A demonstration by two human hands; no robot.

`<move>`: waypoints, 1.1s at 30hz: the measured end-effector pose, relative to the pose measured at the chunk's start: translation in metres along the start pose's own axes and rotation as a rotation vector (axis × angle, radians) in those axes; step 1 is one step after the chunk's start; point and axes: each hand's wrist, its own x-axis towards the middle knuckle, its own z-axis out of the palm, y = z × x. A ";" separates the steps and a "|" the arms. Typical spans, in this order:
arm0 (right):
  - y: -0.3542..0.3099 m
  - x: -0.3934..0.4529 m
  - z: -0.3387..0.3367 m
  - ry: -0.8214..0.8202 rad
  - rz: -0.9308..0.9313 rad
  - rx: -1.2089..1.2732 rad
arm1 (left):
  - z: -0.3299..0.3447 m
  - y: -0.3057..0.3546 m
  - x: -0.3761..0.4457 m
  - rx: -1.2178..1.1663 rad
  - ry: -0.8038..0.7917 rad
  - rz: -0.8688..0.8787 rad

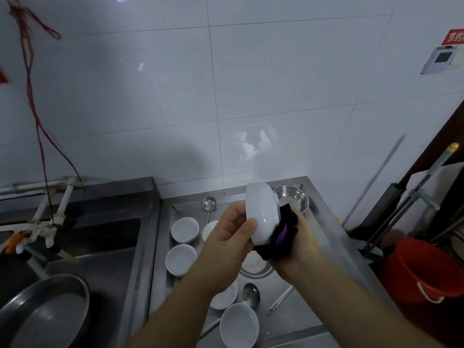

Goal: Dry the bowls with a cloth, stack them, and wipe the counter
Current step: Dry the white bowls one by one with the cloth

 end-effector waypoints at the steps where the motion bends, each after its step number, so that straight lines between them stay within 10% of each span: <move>1: 0.000 -0.001 0.000 0.010 0.001 0.016 | 0.002 -0.001 0.000 0.018 -0.008 0.004; 12: -0.034 0.000 0.002 0.028 -0.039 -0.168 | 0.003 0.031 0.012 -0.102 -0.015 -0.136; 33: -0.025 0.002 -0.022 0.106 -0.241 -0.517 | 0.004 -0.005 0.004 1.203 -0.234 0.088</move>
